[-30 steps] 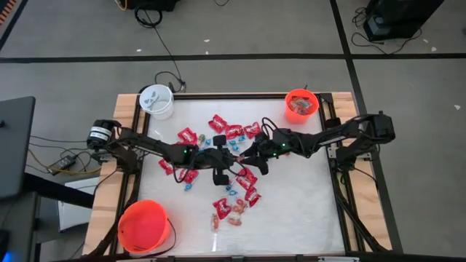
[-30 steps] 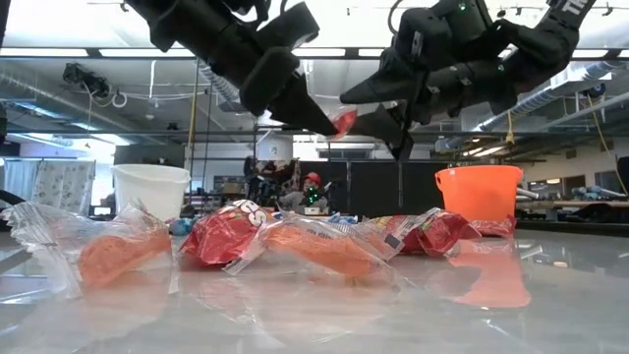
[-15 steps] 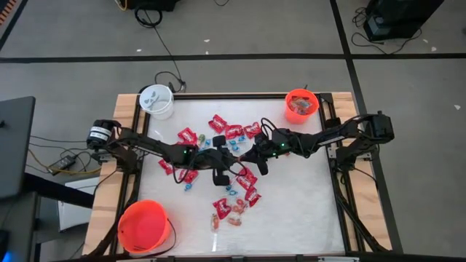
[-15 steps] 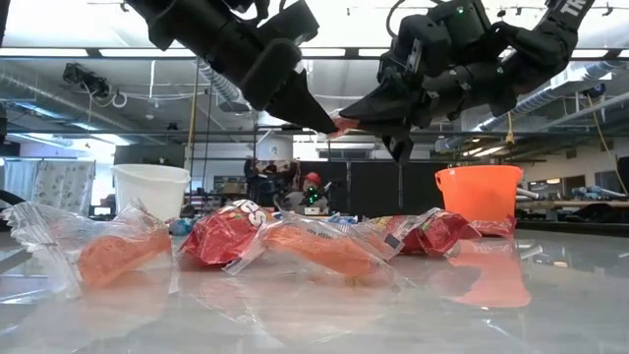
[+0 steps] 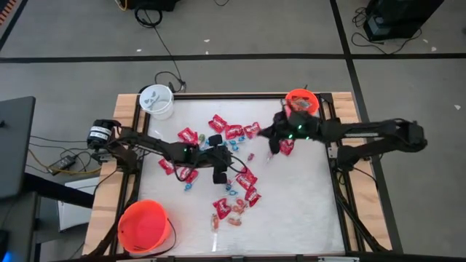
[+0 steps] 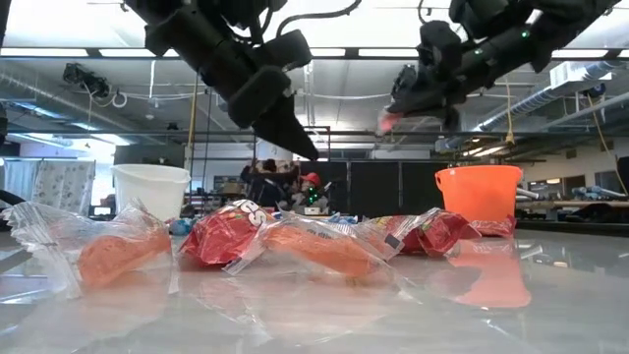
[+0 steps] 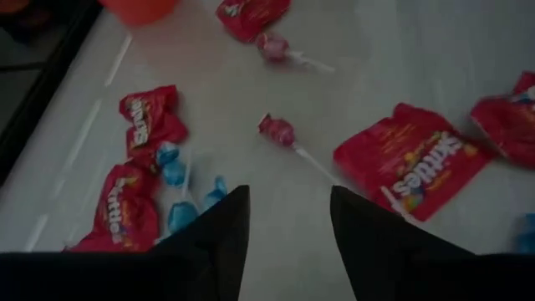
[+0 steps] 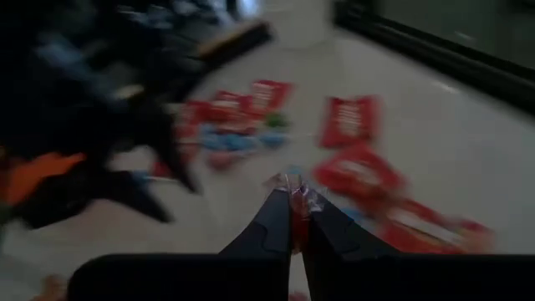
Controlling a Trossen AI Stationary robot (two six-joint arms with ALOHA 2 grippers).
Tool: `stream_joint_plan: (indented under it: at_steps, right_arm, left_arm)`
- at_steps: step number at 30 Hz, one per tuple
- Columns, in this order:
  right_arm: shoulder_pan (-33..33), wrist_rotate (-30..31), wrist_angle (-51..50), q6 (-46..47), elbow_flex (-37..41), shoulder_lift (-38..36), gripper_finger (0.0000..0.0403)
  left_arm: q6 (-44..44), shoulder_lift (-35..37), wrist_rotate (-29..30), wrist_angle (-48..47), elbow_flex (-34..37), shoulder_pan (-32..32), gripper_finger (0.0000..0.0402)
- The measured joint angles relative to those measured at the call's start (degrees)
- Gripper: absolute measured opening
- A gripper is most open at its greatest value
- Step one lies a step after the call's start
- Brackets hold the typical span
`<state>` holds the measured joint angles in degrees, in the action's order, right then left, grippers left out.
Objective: Sort candy by brand, put in halloween buckets
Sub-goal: Put the left red gummy into the top orange bucket
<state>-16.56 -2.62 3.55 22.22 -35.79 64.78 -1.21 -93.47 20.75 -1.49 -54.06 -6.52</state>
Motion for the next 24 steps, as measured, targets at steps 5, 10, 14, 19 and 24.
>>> stream_joint_plan:
  at_steps: [5,10,14,19,24]
  right_arm:
    - [-7.29,0.51,-16.85,-3.82,-5.32,-3.31,0.002]
    - [-13.31,3.95,-28.87,-8.07,-10.51,-3.07,0.0018]
    - [-17.54,7.79,-34.67,-10.66,-13.16,-2.96,0.0018]
    - [-22.77,8.99,-36.62,-13.16,-14.75,-2.96,0.0018]
    - [-28.26,8.6,-38.92,-13.64,-14.75,-2.3,0.0018]
  left_arm:
    - [0.01,0.0,-2.0,2.24,0.02,-0.11,0.0173]
    - [-0.11,0.0,-2.62,5.52,0.02,0.06,0.0173]
    - [-0.13,0.0,-4.33,6.06,0.02,0.15,0.0173]
    - [-0.26,-0.01,-2.04,6.27,0.02,0.15,0.0173]
    - [-0.26,-0.02,-1.82,6.46,0.02,0.17,0.0173]
